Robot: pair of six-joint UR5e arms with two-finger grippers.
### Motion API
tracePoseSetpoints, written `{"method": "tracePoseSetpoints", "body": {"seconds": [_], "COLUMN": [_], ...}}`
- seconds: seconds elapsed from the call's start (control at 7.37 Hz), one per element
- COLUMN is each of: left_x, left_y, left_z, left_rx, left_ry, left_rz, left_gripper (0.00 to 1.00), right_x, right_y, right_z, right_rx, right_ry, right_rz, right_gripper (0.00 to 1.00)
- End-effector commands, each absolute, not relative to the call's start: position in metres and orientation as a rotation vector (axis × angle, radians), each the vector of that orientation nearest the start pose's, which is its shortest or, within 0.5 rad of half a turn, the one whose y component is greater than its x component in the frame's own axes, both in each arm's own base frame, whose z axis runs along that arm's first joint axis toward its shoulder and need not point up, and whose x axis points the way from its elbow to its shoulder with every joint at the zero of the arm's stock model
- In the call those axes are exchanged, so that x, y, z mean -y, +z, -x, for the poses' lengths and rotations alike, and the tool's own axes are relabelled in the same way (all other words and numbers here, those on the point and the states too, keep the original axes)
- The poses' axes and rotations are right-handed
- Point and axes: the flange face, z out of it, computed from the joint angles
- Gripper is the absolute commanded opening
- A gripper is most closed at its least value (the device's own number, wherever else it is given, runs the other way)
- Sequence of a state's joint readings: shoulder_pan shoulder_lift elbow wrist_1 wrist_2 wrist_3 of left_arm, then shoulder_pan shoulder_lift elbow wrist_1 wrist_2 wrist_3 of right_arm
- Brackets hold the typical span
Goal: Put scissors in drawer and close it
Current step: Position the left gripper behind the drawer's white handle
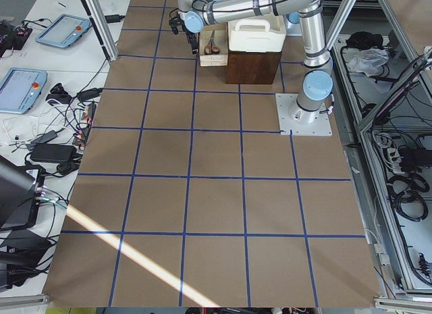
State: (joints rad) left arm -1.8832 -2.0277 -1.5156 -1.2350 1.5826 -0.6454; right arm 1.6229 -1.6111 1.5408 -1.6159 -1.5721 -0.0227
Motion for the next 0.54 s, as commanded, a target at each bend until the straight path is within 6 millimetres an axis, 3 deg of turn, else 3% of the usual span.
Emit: {"method": "tracePoseSetpoints", "body": {"seconds": [0.0,0.41], "left_x": [0.568,0.568], "left_y": [0.285,0.299], "left_z": [0.323,0.323], "left_rx": [-3.055,-3.038], "left_ry": [0.1,0.151], "left_rz": [0.513,0.51], "left_gripper": [1.0,1.0], "right_x": [0.477,0.475], "right_y": [0.526,0.529], "right_z": [-0.158,-0.155], "right_rx": [-3.133,-3.149], "right_ry": [-0.173,-0.174], "right_rz": [0.118,0.107], "right_gripper": [1.0,1.0]}}
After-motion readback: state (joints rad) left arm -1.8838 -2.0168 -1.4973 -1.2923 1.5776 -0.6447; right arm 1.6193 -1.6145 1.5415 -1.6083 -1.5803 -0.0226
